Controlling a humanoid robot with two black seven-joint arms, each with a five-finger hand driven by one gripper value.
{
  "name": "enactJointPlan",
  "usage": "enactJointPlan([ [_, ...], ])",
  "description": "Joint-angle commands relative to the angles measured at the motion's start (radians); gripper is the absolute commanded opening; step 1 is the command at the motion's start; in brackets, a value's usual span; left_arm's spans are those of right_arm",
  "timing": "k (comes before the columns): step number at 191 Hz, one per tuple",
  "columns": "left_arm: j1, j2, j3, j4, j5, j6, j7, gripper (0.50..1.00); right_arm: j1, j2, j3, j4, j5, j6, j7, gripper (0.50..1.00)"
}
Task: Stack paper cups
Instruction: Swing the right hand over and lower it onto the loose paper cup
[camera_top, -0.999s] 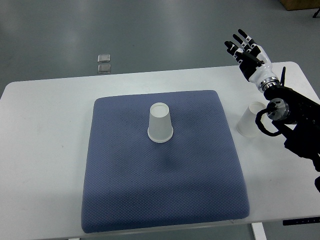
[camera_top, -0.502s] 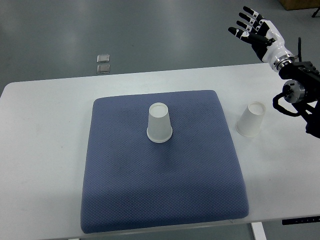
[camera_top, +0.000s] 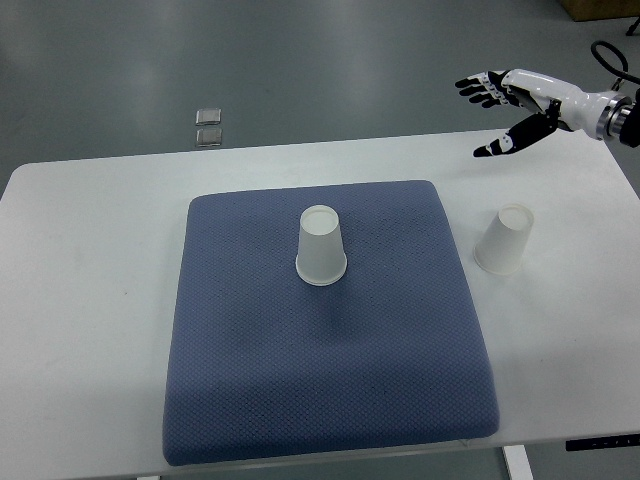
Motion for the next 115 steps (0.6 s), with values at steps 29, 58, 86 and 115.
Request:
enactJointPlan([
  [29,0.0,0.0,0.0,0.0,0.0,0.0,0.0,1.0,0.019,-0.081,-0.02,0.079,-0.43,0.079,0.006,0.913],
  [58,0.0,0.0,0.0,0.0,0.0,0.0,0.0,1.0,0.019,-0.072,-0.079,0.079,-0.494,0.068,0.006,0.913],
  [86,0.0,0.0,0.0,0.0,0.0,0.0,0.0,1.0,0.015,-0.06,-0.086,0.079,-0.509,0.034,-0.002,0.911],
  [115,0.0,0.0,0.0,0.0,0.0,0.0,0.0,1.0,-0.001,-0.02,-0.088,0.075,-0.543,0.005,-0.005,0.911],
])
